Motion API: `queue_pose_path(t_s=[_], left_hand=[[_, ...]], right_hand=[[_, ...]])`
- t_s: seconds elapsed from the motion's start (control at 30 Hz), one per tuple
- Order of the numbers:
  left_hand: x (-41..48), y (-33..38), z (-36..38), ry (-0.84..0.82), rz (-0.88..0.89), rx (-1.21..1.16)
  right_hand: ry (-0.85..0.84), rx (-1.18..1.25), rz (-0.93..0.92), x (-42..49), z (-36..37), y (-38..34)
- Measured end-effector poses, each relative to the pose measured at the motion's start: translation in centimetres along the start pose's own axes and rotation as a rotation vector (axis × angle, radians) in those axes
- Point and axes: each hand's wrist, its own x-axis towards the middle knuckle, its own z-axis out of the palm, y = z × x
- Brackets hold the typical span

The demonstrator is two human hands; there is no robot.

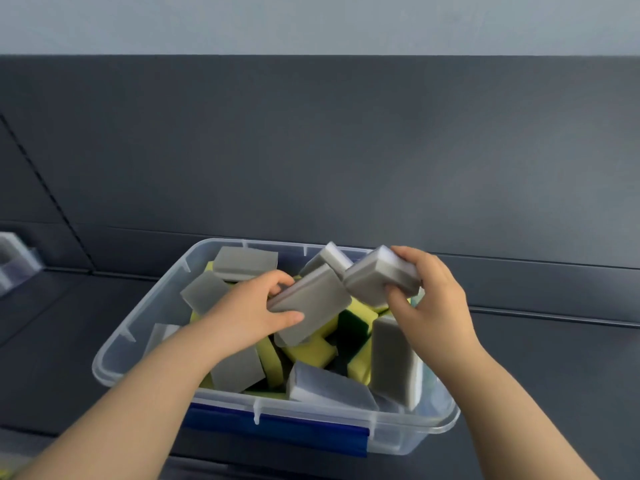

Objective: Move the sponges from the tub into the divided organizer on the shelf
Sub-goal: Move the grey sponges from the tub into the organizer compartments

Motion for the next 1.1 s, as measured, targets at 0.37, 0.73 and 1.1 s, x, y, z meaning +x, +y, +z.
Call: queue_pose_path(t_s=[0.37,0.73,1.1], left_hand=[[1.2,3.9,1.7,0.105,0.202,0.457],[-3.0,3.9,-0.5,0.368,0.158,0.169],[-12.7,-4.5,-8.0,0.548,0.209,0.04]], right_hand=[[0.0,0.026,-0.042,-1.5,-0.3,0.5],[0.078,0.261,0.129,-3.0,0.1,1.0],[-0.015,0.455,0.012,-6.5,7.5,-9.8]])
